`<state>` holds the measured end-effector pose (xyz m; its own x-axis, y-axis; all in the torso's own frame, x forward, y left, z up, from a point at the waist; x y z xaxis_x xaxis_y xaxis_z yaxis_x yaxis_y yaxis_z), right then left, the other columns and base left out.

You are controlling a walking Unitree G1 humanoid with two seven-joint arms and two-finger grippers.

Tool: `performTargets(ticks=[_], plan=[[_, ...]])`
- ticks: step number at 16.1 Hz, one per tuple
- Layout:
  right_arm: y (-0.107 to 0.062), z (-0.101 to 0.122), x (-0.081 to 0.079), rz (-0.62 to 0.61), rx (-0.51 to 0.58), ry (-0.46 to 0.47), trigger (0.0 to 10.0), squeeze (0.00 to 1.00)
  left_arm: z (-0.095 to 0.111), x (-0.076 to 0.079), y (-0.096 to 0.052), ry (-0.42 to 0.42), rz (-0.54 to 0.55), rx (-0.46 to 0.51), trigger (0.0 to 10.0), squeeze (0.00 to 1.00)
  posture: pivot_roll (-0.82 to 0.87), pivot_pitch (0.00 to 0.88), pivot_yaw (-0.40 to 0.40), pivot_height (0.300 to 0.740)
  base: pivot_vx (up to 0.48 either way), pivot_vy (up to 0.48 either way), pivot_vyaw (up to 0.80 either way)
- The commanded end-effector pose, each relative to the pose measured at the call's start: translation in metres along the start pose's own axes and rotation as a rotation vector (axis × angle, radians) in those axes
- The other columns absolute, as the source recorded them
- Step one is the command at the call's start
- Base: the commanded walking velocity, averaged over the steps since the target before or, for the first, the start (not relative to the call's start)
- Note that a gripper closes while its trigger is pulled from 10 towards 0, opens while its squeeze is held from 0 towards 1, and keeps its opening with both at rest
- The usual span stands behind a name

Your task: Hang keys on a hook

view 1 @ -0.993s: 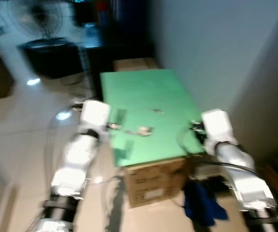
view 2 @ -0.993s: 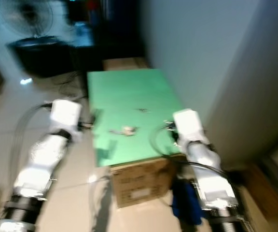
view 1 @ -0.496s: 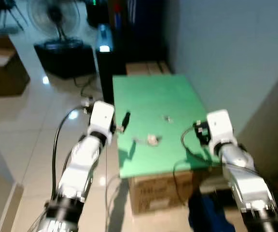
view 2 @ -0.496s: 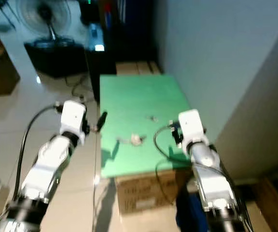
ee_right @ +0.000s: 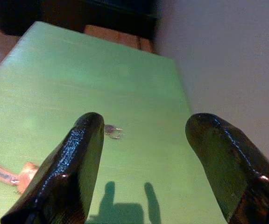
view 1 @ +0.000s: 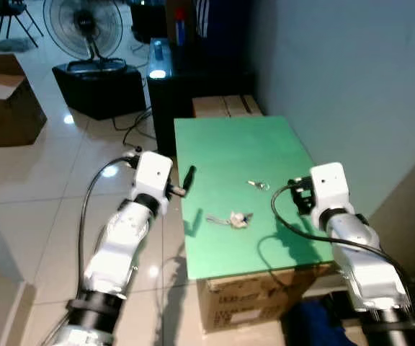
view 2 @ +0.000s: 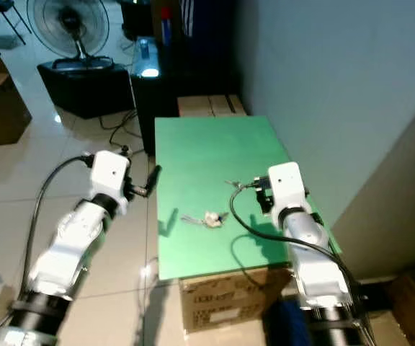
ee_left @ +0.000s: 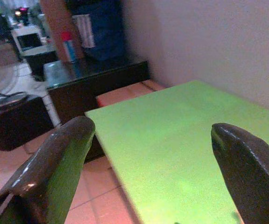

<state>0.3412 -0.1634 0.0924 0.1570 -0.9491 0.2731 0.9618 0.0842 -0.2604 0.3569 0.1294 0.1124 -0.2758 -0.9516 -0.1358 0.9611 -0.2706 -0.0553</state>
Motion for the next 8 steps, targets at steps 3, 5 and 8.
performTargets(ticks=[3, 5, 8], plan=[[-0.0009, -0.0034, 0.0051, -0.005, -0.018, -0.028, 10.0, 0.0, 0.0058, 0.0007, 0.0044, 0.0, -0.003, 0.012, 10.0, 0.0, -0.15, 0.0, -0.001, 0.74, 0.304, 0.0, -0.53], [-0.001, -0.0067, 0.0011, 0.014, -0.027, -0.046, 10.0, 0.0, 0.0062, 0.0008, 0.0046, 0.004, -0.005, 0.013, 10.0, 0.0, -0.14, 0.0, -0.002, 0.74, 0.306, 0.0, 0.0], [-0.0014, -0.0068, -0.0019, 0.029, -0.023, -0.049, 10.0, 0.0, 0.0054, -0.0013, 0.0028, 0.007, 0.001, 0.012, 10.0, 0.0, -0.13, 0.0, -0.005, 0.74, 0.305, 0.0, 0.0]])
Point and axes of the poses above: a point about 5 cm out from each wrist's last joint towards the gripper, its own y axis pointing out of the wrist towards the gripper, its own z axis along the axis of the wrist's last joint, x = y × z, the point moved 5 cm from there along y, pointing out of the wrist towards the gripper, and after that the axes turned 3 degrees about -y, right-handed, at the moved point
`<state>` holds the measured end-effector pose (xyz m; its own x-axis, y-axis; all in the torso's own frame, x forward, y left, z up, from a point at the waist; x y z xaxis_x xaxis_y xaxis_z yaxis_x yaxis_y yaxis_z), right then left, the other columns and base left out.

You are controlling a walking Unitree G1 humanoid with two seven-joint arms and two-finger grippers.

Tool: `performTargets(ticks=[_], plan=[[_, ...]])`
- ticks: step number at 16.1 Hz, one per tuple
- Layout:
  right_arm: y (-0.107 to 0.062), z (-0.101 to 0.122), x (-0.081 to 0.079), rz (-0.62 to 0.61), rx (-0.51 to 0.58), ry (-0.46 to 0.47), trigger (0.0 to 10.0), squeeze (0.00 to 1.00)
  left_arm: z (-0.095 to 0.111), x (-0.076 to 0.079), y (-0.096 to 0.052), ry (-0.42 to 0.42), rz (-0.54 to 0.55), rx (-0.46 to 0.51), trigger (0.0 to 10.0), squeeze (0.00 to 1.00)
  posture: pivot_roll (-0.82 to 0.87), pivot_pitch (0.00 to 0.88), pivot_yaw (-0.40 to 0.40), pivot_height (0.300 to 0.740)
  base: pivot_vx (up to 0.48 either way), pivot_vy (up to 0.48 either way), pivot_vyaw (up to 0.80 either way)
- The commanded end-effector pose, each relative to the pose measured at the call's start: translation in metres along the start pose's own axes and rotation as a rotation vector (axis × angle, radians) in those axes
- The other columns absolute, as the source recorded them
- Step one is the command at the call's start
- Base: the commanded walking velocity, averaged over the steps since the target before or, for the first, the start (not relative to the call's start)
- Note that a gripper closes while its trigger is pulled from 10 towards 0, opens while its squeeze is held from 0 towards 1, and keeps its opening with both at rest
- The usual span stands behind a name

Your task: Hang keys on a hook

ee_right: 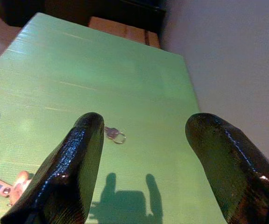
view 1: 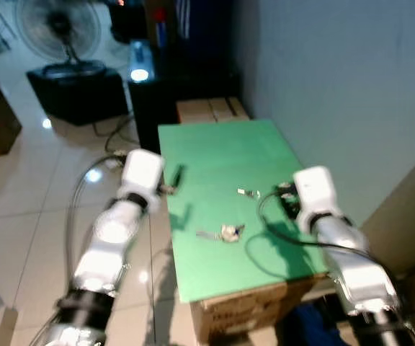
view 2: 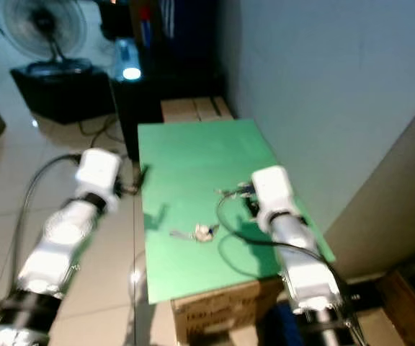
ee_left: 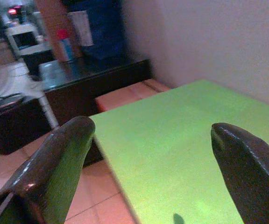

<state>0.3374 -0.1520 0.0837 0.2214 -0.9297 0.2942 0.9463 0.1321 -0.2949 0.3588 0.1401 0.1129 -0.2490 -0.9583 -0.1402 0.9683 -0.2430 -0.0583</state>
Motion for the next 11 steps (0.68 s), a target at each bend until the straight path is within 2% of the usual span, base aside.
performTargets(ticks=[1, 5, 11], plan=[[-0.0014, -0.0017, 0.0114, -0.024, -0.002, -0.009, 10.0, 0.0, 0.0065, 0.0087, 0.003, 0.005, -0.024, 0.018, 10.0, 0.0, -0.13, 0.0, -0.005, 0.74, 0.304, 0.0, 0.0], [-0.0022, 0.0009, 0.0035, 0.013, 0.013, -0.014, 10.0, 0.0, 0.0065, 0.0061, 0.0004, 0.01, -0.021, 0.016, 10.0, 0.0, -0.13, 0.0, -0.002, 0.74, 0.304, 0.0, 0.0], [-0.0037, -0.0035, 0.0027, 0.017, 0.001, -0.01, 10.0, 0.0, 0.0046, 0.0057, -0.0018, 0.009, -0.022, 0.008, 10.0, 0.0, -0.13, 0.0, -0.004, 0.74, 0.305, 0.0, 0.0]])
Point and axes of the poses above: a point about 5 cm out from each wrist's last joint towards the gripper, its own y axis pointing out of the wrist towards the gripper, its own z axis along the axis of the wrist's last joint, x = y × z, the point moved 5 cm from there along y, pointing out of the wrist towards the gripper, and after that the axes turned 3 degrees about -y, right-handed, at the moved point
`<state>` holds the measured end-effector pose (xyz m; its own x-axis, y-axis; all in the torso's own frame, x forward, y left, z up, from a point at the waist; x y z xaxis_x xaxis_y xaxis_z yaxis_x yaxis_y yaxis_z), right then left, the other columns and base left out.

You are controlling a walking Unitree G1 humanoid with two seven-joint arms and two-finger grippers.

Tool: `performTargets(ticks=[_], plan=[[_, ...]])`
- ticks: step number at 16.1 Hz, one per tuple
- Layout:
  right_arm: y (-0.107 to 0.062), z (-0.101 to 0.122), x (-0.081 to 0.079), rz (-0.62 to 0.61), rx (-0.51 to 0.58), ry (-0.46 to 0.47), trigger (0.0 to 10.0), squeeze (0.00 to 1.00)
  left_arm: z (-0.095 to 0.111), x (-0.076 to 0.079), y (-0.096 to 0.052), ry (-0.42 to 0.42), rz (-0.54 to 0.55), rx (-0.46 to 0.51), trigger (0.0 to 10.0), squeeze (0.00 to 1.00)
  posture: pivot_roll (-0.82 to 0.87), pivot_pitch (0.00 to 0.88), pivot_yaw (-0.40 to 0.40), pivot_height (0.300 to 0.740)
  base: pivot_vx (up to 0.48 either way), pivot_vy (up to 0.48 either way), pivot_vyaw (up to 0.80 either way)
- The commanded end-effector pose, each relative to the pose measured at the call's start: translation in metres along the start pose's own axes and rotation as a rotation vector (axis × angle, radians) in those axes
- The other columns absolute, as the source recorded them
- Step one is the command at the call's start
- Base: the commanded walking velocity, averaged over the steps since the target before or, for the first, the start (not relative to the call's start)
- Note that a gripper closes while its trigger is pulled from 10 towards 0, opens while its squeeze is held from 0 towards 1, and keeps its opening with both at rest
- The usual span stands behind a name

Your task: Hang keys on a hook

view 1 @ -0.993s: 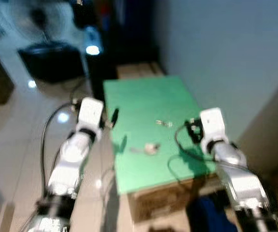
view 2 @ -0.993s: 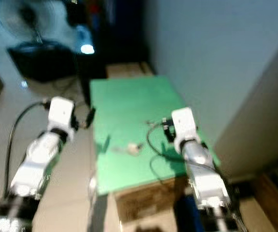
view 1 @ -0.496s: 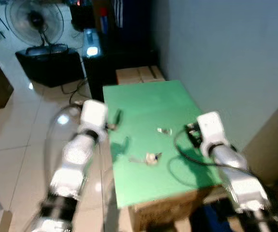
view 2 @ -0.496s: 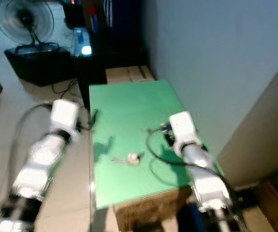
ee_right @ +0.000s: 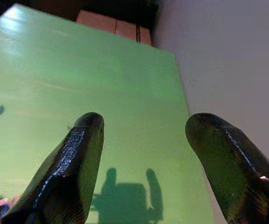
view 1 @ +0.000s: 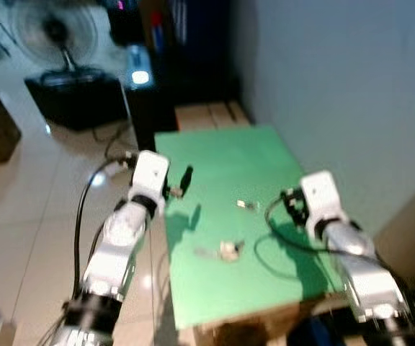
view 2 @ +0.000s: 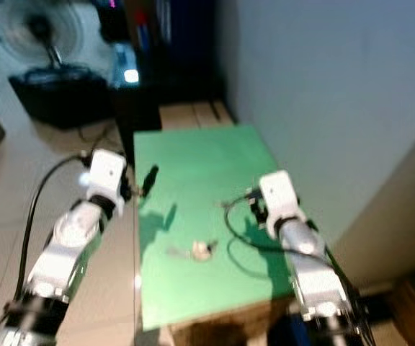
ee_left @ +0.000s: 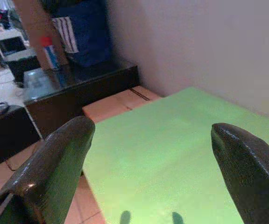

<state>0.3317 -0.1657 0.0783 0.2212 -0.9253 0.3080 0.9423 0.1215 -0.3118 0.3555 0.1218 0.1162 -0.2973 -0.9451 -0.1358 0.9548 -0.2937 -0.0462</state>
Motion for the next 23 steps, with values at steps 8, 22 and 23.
performTargets(ticks=[8, 22, 23], plan=[[0.009, -0.02, -0.019, 0.096, -0.075, 0.071, 10.0, 0.66, -0.006, -0.005, -0.009, 0.027, -0.037, -0.034, 10.0, 0.0, -0.11, 0.0, 0.003, 0.74, 0.186, 0.0, 0.0], [0.052, -0.058, -0.084, 0.458, -0.319, -0.04, 10.0, 1.0, -0.018, -0.005, -0.051, 0.144, -0.14, -0.182, 10.0, 0.0, 0.0, 0.127, -0.002, 0.74, 0.0, 0.0, 0.0], [0.057, -0.055, -0.076, 0.37, -0.3, -0.001, 10.0, 1.0, -0.017, -0.005, -0.051, 0.149, -0.141, -0.185, 10.0, 0.0, 0.0, 0.126, 0.001, 0.74, 0.0, 0.0, 0.0]])
Point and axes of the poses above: a point about 5 cm out from each wrist's last joint towards the gripper, its own y axis pointing out of the wrist towards the gripper, its own z axis along the axis of the wrist's last joint, x = y × z, the point moved 5 cm from there along y, pointing out of the wrist towards the gripper, and after that the axes turned 3 degrees about -y, right-handed, at the moved point
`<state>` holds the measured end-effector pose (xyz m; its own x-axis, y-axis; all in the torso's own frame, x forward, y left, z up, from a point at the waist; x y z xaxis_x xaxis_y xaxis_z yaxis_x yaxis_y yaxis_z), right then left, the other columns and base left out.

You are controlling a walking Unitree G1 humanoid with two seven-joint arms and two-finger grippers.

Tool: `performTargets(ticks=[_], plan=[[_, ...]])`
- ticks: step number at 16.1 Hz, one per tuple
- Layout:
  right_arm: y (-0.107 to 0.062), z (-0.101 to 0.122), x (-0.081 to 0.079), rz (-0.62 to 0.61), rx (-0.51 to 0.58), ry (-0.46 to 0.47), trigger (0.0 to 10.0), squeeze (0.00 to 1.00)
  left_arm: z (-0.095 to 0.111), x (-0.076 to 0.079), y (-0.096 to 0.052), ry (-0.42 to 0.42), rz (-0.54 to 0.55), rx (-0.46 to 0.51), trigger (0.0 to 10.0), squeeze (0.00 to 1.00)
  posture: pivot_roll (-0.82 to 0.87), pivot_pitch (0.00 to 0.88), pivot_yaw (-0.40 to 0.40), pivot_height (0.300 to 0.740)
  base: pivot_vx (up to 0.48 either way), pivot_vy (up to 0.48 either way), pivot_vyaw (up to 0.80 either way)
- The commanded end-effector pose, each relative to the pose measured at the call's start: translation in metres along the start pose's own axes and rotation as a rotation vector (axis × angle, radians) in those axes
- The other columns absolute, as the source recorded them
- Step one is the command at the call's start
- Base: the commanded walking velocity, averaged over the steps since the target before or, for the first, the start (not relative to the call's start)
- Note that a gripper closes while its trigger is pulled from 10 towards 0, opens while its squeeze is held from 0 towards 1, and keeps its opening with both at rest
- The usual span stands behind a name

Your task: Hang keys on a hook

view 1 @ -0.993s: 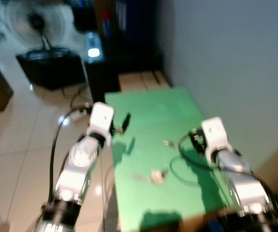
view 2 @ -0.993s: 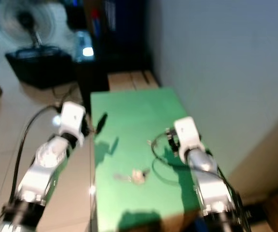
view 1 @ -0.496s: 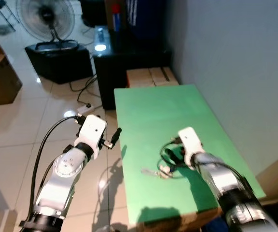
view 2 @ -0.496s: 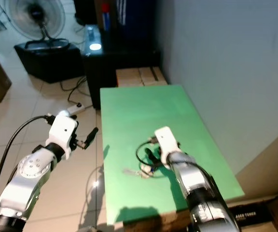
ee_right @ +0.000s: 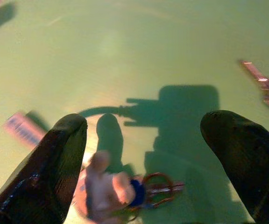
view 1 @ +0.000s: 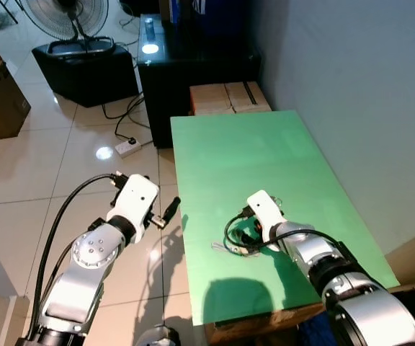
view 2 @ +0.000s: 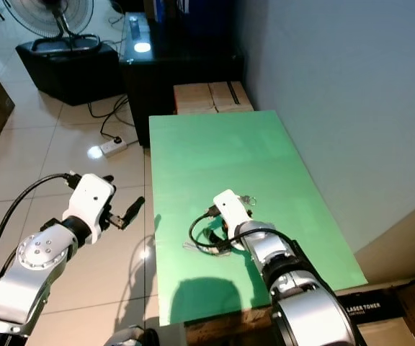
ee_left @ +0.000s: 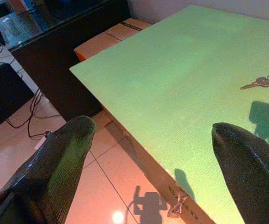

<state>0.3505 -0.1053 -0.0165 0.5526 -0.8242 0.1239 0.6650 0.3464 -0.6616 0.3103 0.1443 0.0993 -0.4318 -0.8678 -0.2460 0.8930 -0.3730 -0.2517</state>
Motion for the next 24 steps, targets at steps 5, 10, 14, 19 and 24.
performTargets(ticks=[5, 10, 14, 19, 24], plan=[[-0.002, -0.003, 0.012, -0.055, 0.008, 0.038, 10.0, 1.0, 0.007, 0.001, 0.002, 0.017, -0.016, 0.006, 10.0, 0.0, -0.01, 0.117, 0.011, 0.74, 0.0, 0.0, 0.0], [-0.007, -0.02, 0.027, -0.142, -0.069, -0.077, 10.0, 1.0, 0.007, 0.011, 0.004, 0.021, -0.101, -0.005, 10.0, 0.0, -0.03, 0.111, 0.026, 0.74, 0.0, 0.0, 0.0], [-0.009, -0.023, 0.031, -0.146, -0.068, -0.069, 10.0, 1.0, 0.02, 0.032, -0.004, -0.093, -0.28, 0.036, 10.0, 0.0, -0.03, 0.104, 0.024, 0.74, 0.0, 0.0, 0.0], [-0.009, -0.035, 0.028, -0.128, -0.126, -0.109, 10.0, 0.79, 0.038, 0.058, -0.027, -0.254, -0.566, 0.071, 10.0, 0.0, -0.04, 0.082, 0.023, 0.74, 0.0, 0.0, 0.0], [-0.006, -0.027, 0.015, -0.022, -0.099, -0.1, 10.0, 0.0, 0.032, 0.05, -0.024, -0.215, -0.548, 0.016, 10.0, 0.0, -0.05, 0.068, 0.028, 0.74, 0.0, 0.0, 0.0]])
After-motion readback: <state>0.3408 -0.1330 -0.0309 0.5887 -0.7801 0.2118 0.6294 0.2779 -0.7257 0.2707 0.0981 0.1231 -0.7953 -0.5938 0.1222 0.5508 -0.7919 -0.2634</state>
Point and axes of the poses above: a point about 5 cm out from each wrist's last joint towards the gripper, its own y axis pointing out of the wrist towards the gripper, its own z axis along the axis of the wrist's last joint, x = y × z, the point moved 5 cm from there along y, pointing out of the wrist towards the gripper, and after that the axes turned 3 degrees about -y, right-handed, at the moved point
